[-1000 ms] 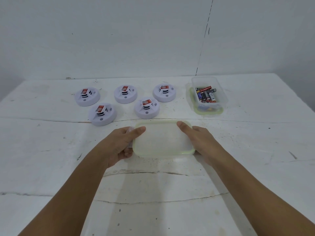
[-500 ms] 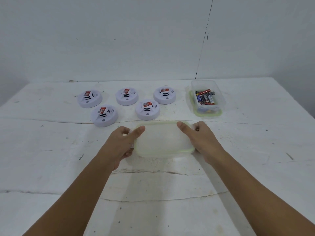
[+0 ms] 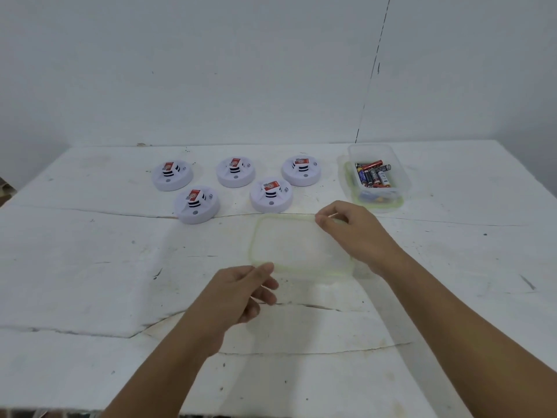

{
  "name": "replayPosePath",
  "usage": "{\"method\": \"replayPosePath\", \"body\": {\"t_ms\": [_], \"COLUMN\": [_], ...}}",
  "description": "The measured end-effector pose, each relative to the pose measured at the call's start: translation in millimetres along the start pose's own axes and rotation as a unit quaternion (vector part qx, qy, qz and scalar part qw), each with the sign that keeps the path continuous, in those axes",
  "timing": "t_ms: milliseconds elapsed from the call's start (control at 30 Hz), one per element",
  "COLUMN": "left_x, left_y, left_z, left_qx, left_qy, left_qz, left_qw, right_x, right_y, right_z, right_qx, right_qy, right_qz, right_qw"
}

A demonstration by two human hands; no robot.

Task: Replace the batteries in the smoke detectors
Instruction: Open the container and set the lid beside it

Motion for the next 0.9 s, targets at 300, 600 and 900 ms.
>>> {"method": "replayPosePath", "body": {"t_ms": [300,600,900], "left_x": [-14.1,-34.3,-12.3], "left_y": [27.6,17.0,16.8], "left_z": [34.4,61.2,65.4], "left_qx": [-0.077,-0.054,0.098], "left_qy": [-0.026,-0.027,0.033], "left_qz": [-0.014,0.081,-0.103], "left_qw": [0.997,0.995,0.989], "right_x": [-17.8,-22.9,-33.0], "right_y": [-31.3,-46.9,-49.9], "right_z": [-19.2,-12.6,-4.7], "right_qx": [0.186,0.108,0.068], "right_qy": [-0.134,-0.147,-0.105], "right_qz": [0.09,0.215,0.248], "right_qw": [0.969,0.959,0.961]}}
Point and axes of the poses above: each hand's wrist, its own z-axis towards the middle knuckle, its own y-axis out of the back of the hand, x = y × z, the point moved 8 cm from there along z, towards the middle knuckle, and after that the axes turned 9 degrees about x, right-handed, at the moved point
